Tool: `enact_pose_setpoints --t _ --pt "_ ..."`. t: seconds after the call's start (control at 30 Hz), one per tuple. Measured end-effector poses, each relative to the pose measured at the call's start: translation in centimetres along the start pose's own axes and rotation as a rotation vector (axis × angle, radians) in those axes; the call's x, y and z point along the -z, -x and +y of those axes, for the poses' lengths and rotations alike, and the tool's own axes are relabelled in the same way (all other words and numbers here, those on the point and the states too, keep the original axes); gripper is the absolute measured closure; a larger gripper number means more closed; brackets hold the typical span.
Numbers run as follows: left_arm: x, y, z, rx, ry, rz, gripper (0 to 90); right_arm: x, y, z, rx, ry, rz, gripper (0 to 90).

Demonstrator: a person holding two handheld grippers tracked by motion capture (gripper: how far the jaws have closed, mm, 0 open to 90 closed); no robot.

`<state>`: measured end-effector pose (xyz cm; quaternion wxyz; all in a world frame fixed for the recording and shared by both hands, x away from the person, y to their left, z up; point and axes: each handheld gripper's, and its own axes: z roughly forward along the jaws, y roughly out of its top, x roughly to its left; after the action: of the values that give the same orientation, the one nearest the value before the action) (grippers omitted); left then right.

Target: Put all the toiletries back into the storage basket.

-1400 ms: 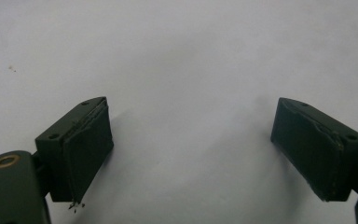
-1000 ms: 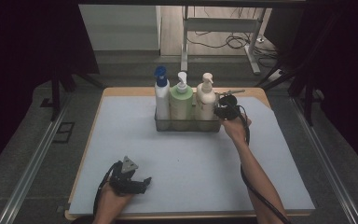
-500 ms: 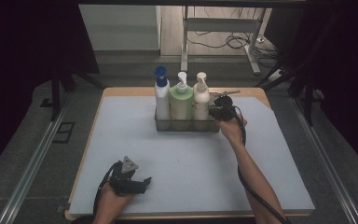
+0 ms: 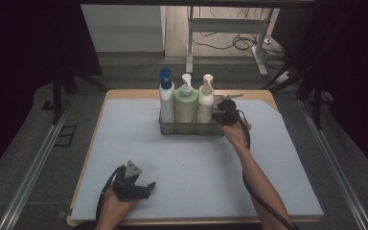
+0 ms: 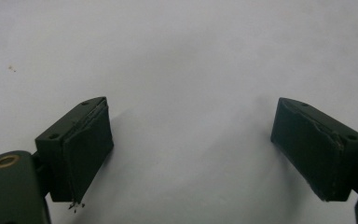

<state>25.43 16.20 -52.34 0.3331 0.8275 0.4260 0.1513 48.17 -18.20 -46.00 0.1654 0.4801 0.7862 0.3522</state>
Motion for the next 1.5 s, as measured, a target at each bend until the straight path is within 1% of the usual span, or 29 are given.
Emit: enact_pose_setpoints --t 0.17,0.33,0.5,0.53,0.6,0.63,0.7,0.8,0.87,0.97,1.13,1.23,1.3,1.5 --pt "0.0 0.0 0.0 -0.001 -0.001 0.001 12.1 0.1 -0.2 0.0 0.012 -0.008 -0.007 89.6" --pt "0.0 0.0 0.0 0.001 0.000 0.000 12.0 0.0 -0.4 -0.1 0.007 -0.003 -0.016 89.6" --pt "0.0 0.0 0.0 0.001 0.000 -0.001 12.1 0.0 -0.3 -0.2 0.008 -0.001 -0.010 88.6" --pt "0.0 0.0 0.0 0.000 0.000 0.000 12.1 0.0 -0.2 -0.3 0.011 0.000 -0.012 85.9" --pt "0.0 0.0 0.0 -0.001 -0.001 0.000 12.1 0.1 -0.1 -0.3 0.022 -0.002 -0.031 80.3" --pt "0.0 0.0 0.0 -0.001 -0.001 0.000 12.1 0.3 0.0 -0.3 0.025 0.001 -0.026 78.3" --pt "0.0 0.0 0.0 -0.001 -0.001 0.001 12.1 0.4 0.0 -0.3 0.028 0.004 -0.028 76.6" --pt "0.0 0.0 0.0 -0.001 0.000 0.000 12.1 0.9 0.0 -0.4 0.061 0.009 -0.053 68.2" --pt "0.0 0.0 0.0 -0.001 0.000 0.000 12.1 1.0 0.0 -0.4 0.065 0.008 -0.052 66.7" --pt "0.0 0.0 0.0 -0.001 0.000 0.000 12.1 1.3 0.1 -0.4 0.074 0.016 -0.056 60.5" --pt "0.0 0.0 0.0 0.001 0.001 0.000 12.1 2.0 0.4 -0.6 0.087 0.021 -0.041 51.5" --pt "0.0 0.0 0.0 0.001 0.001 0.000 12.1 2.6 0.5 -0.7 0.093 0.030 -0.025 47.8" --pt "0.0 0.0 0.0 -0.001 0.000 0.001 12.1 3.1 0.4 -0.8 0.106 0.032 -0.018 45.7" --pt "0.0 0.0 0.0 -0.001 0.000 0.001 12.1 4.0 0.1 -1.0 0.123 0.038 -0.002 44.0"
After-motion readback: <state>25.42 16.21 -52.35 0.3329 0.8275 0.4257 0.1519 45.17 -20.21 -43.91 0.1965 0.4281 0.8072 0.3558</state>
